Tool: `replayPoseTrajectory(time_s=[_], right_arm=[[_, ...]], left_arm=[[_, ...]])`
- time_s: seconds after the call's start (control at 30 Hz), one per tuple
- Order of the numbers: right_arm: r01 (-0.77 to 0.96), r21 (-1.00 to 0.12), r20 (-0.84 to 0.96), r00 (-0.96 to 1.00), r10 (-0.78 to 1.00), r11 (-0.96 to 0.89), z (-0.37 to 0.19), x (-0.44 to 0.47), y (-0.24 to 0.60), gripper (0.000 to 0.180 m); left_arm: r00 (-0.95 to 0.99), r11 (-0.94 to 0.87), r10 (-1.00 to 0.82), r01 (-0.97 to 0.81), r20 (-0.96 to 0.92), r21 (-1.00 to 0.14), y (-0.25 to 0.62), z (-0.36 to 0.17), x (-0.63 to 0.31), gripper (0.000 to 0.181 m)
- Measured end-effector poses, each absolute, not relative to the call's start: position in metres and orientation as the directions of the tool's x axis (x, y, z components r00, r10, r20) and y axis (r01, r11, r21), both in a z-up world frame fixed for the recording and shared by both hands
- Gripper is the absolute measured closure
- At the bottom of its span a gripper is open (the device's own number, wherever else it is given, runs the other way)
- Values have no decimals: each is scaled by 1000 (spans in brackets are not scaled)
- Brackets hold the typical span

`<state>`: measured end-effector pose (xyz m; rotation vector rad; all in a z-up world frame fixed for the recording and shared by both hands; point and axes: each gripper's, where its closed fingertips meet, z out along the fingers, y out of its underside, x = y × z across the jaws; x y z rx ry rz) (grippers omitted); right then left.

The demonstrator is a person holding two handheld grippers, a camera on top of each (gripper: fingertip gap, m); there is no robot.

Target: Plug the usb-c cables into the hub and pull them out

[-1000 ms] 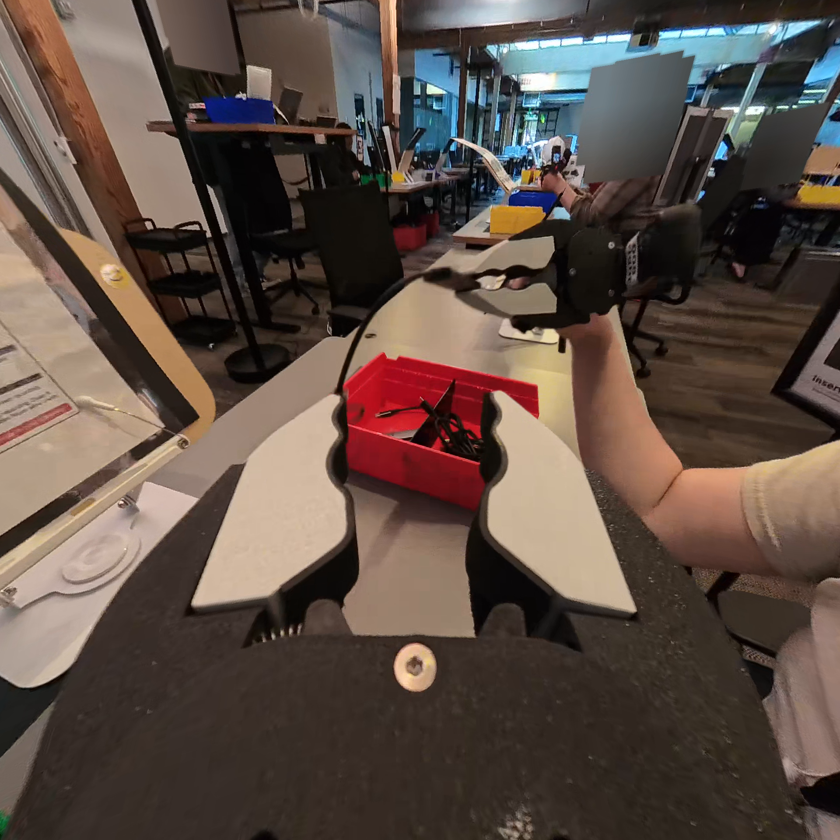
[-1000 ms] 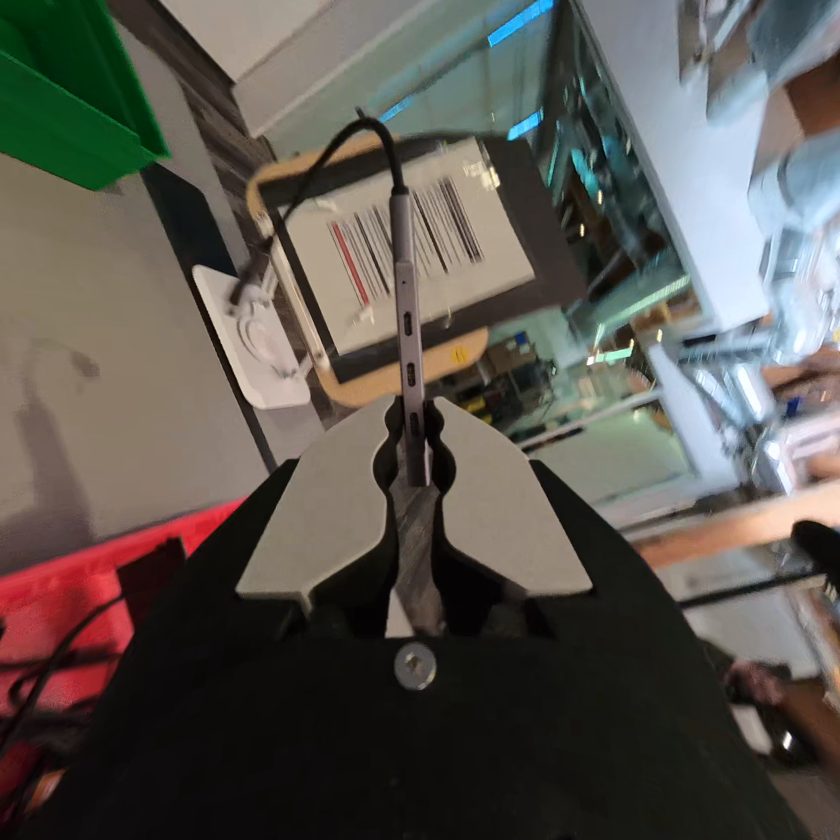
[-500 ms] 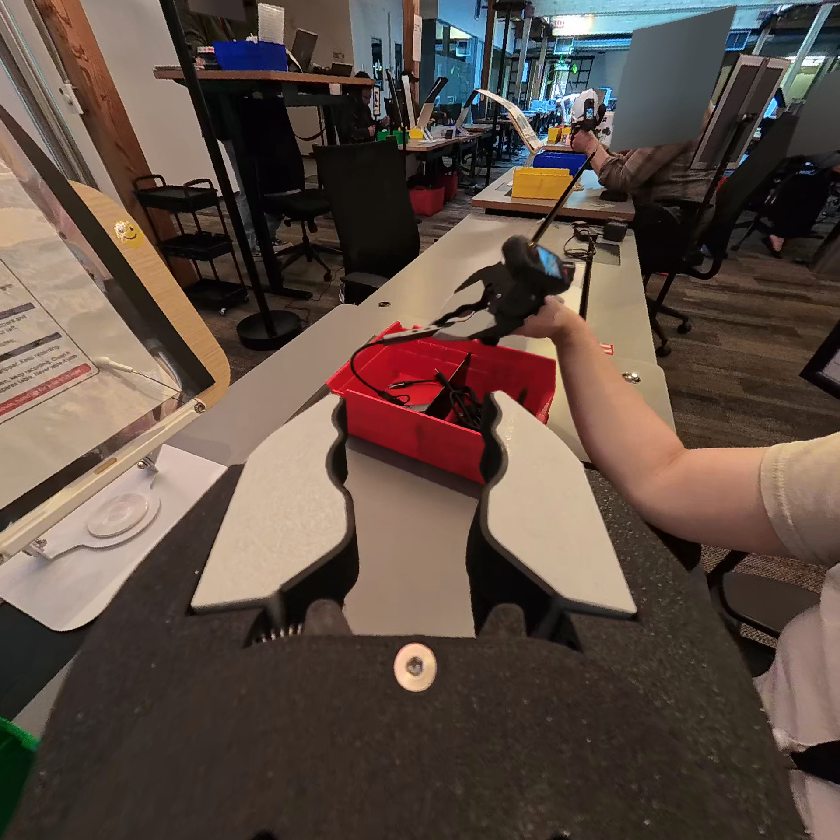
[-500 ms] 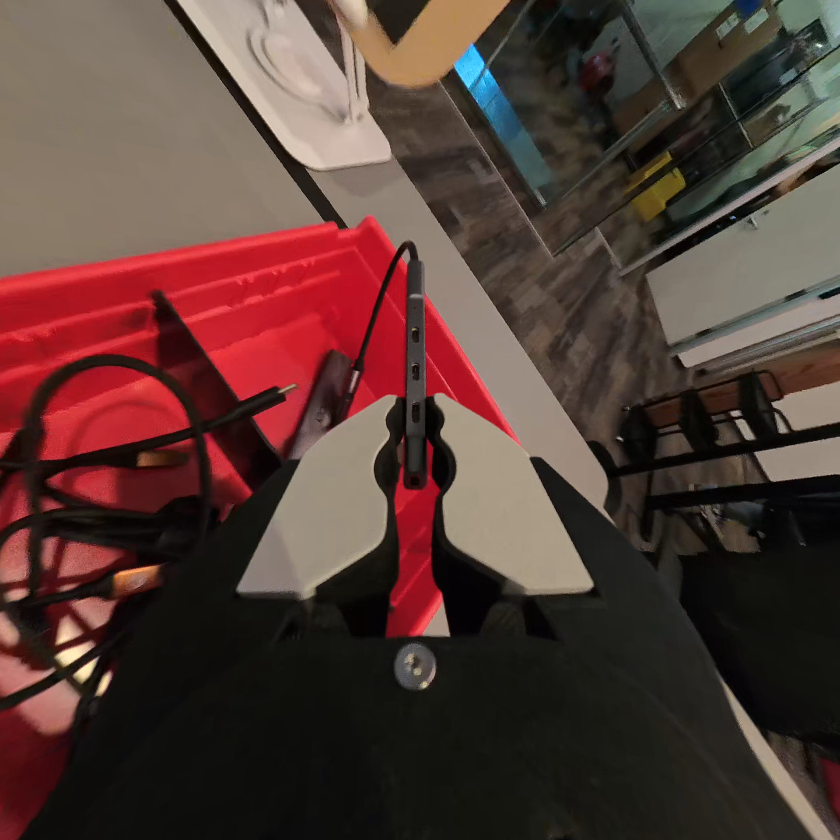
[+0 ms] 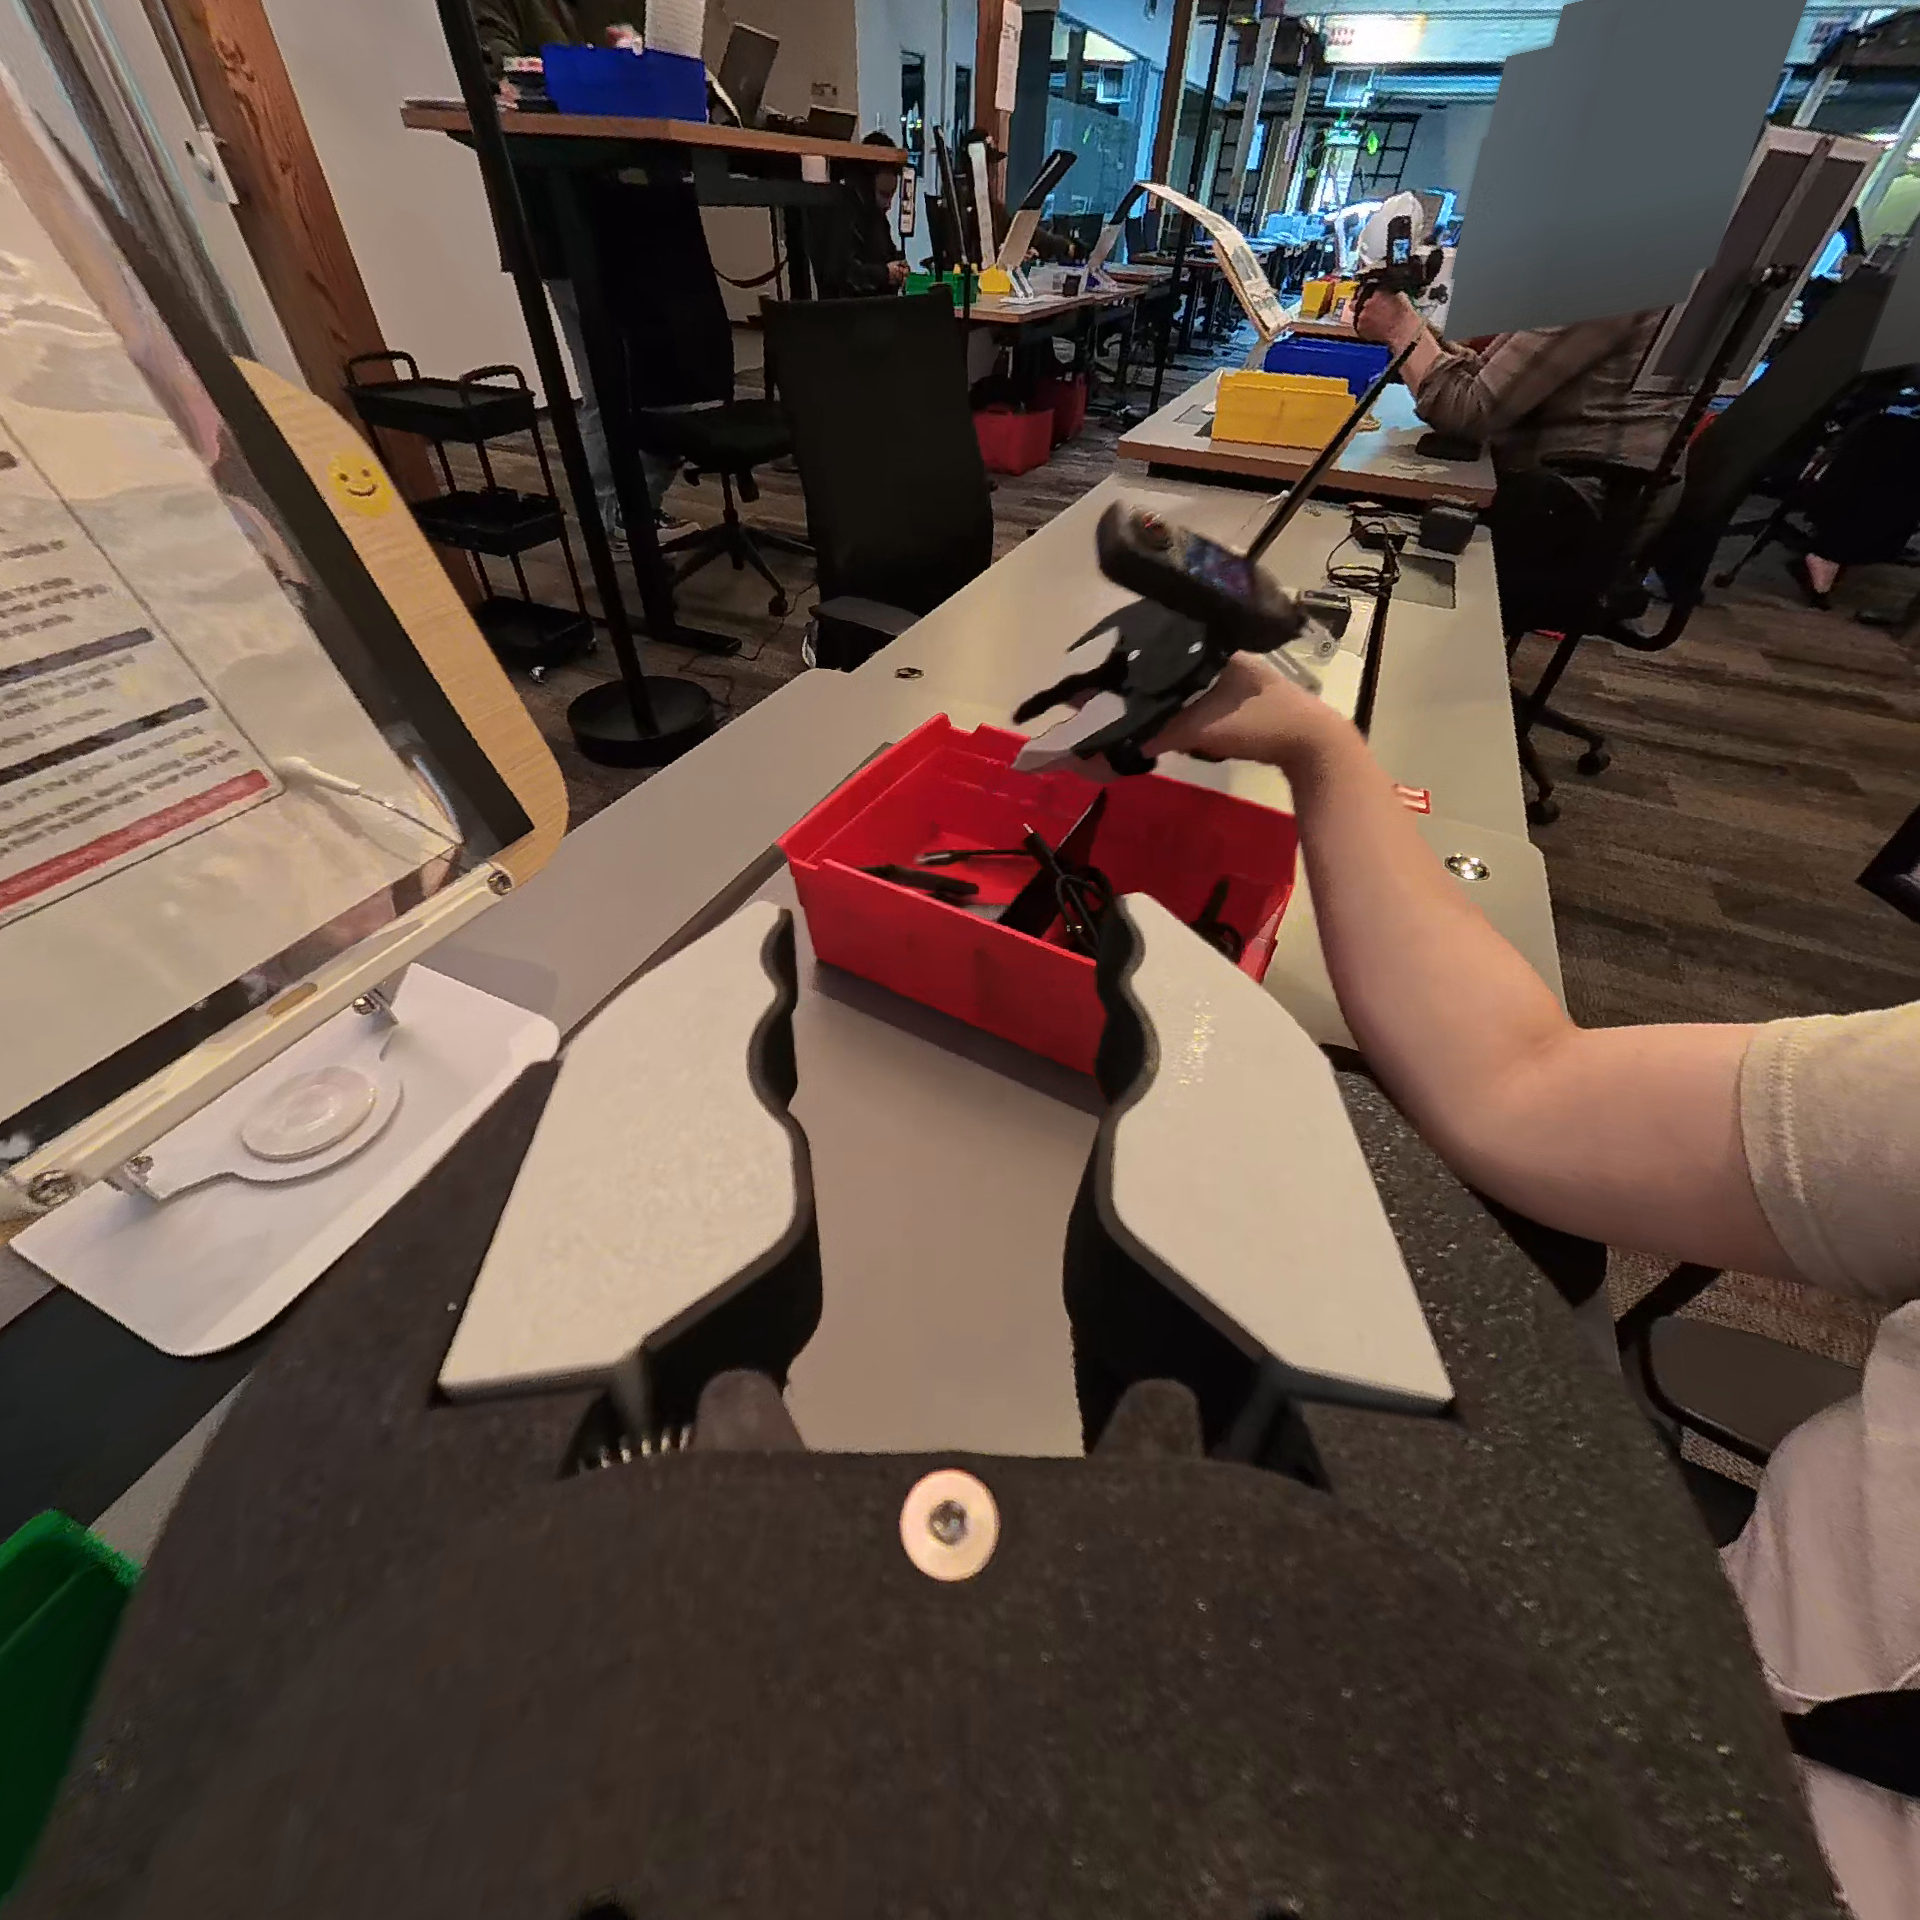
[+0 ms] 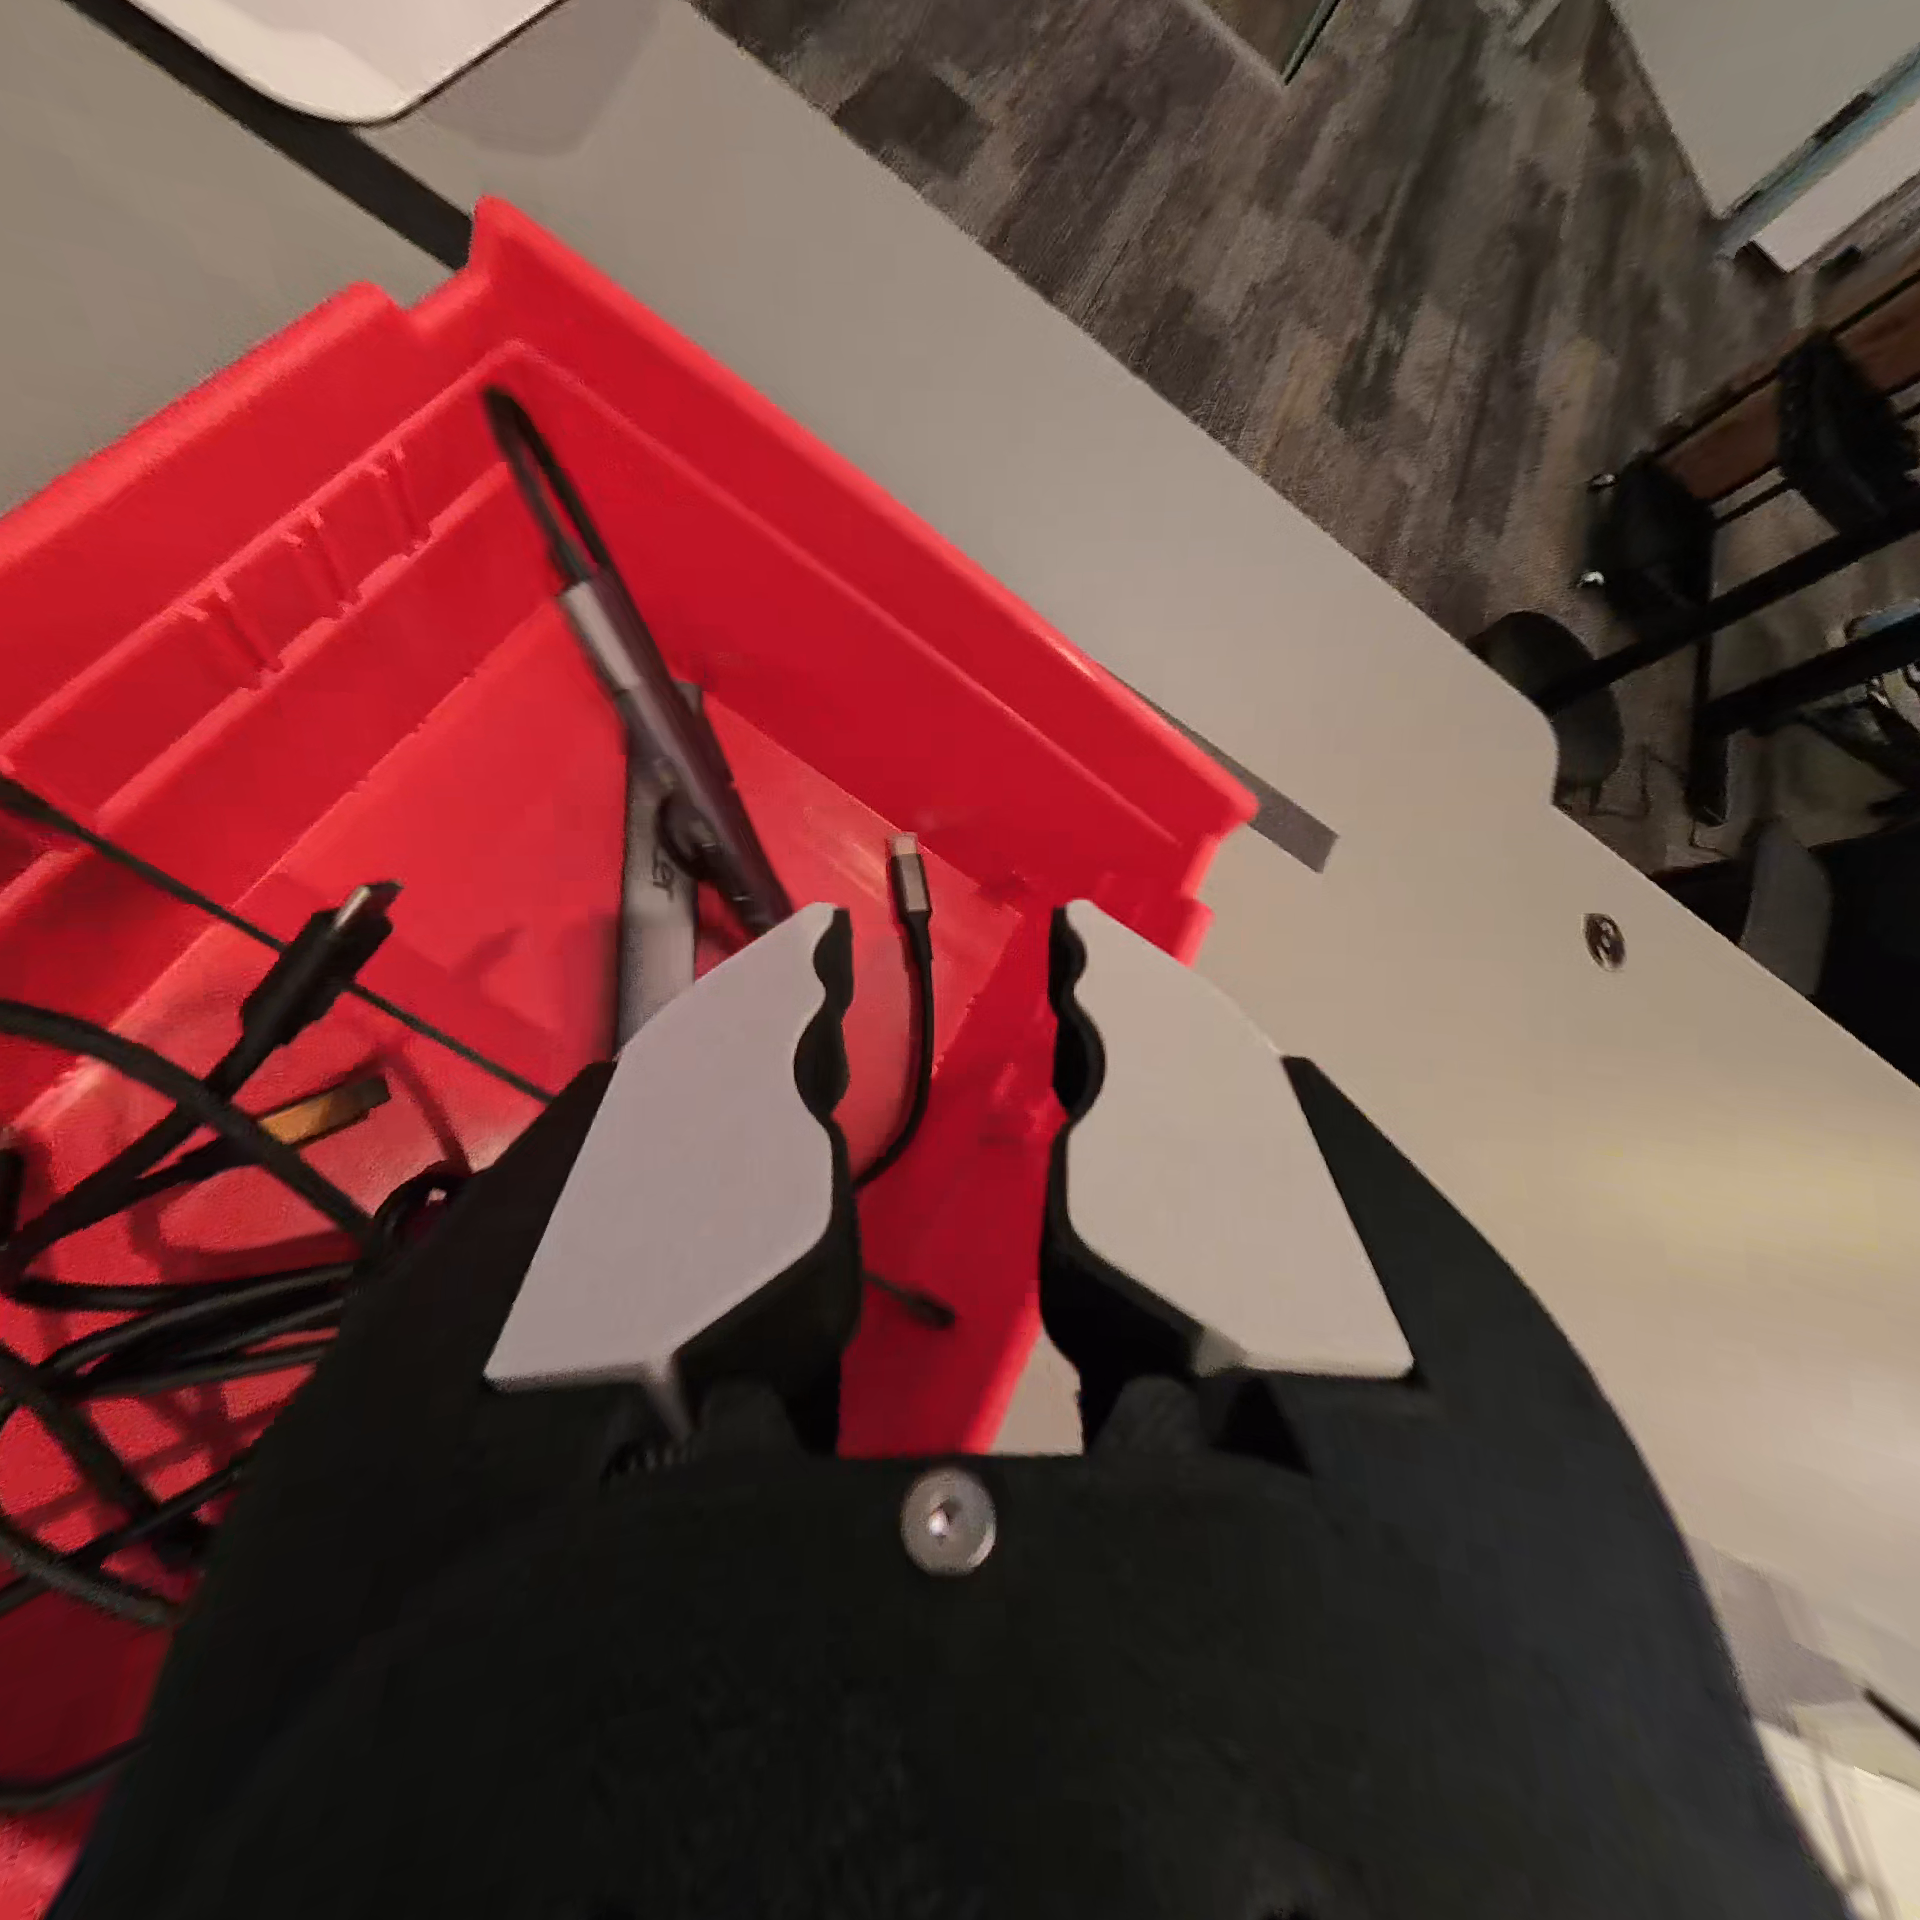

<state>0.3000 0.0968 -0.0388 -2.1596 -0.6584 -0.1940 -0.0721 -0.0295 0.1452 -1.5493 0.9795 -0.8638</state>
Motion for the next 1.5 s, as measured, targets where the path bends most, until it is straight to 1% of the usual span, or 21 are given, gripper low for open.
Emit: replayPoseTrajectory(time_s=[0.1,0.17,0.27,0.37,0.43,0.47,0.5,0.57,0.63,0.7,0.77,0.8,0.87,0.9,0.93,0.97,1.1,1.2,1.27,1.4,1.5], right_arm=[[454,-694,331,890,312,-559,-28,325,74,141],[391,-657,254,920,299,-644,-37,336,50,134],[298,-559,122,953,278,-774,-62,345,18,130],[206,-486,-25,968,249,-849,-82,342,3,128],[159,-457,-110,966,233,-875,-89,337,4,133],[139,-433,-143,965,220,-891,-93,335,3,135],[125,-408,-169,963,209,-904,-97,334,3,138],[98,-370,-201,962,182,-924,-105,333,2,140],[69,-340,-241,958,157,-938,-110,332,1,150],[35,-324,-266,956,126,-945,-113,333,2,158],[17,-309,-256,961,101,-951,-116,337,2,168],[11,-303,-257,962,92,-953,-117,337,1,168],[6,-297,-247,965,83,-955,-117,337,1,169],[8,-292,-235,969,80,-956,-117,338,1,170],[7,-285,-225,971,75,-958,-118,338,1,171],[6,-278,-215,974,69,-961,-118,338,1,171],[-36,-242,-197,980,13,-970,-118,338,2,173],[-13,-235,-206,978,37,-972,-118,330,4,173],[-6,-223,-234,971,48,-975,-117,320,5,171],[66,-179,-182,978,100,-982,-117,303,10,174],[144,-145,-147,975,165,-979,-117,283,15,173]], left_arm=[[471,-109,-882,-175,14,-978,-21,143,-90,126],[594,-134,-804,-213,-19,-968,-4,138,-118,124],[830,-244,-546,-283,-109,-928,29,120,-195,123],[953,-442,-242,-275,-182,-854,44,88,-290,124],[980,-583,-110,-201,-168,-787,40,58,-342,125],[988,-640,-81,-150,-128,-754,37,42,-360,130],[996,-686,-63,-92,-66,-722,34,26,-372,130],[997,-758,-6,43,73,-651,31,-3,-391,129],[983,-807,91,167,160,-566,27,-28,-411,129],[961,-832,146,247,233,-498,26,-47,-419,132],[940,-846,152,284,307,-450,28,-60,-417,133],[937,-855,163,291,311,-430,29,-66,-418,132],[941,-871,202,299,271,-390,28,-79,-427,133],[944,-881,212,297,253,-370,27,-84,-430,138],[944,-891,212,293,252,-347,25,-89,-429,151],[942,-903,203,286,267,-321,24,-93,-425,172],[971,-935,158,206,181,-288,21,-98,-423,177],[989,-963,102,124,103,-240,19,-99,-414,178],[993,-974,57,79,108,-213,21,-99,-398,178],[989,-979,-87,-63,117,-195,32,-100,-360,177],[985,-983,-137,-122,102,-140,34,-104,-337,177]])
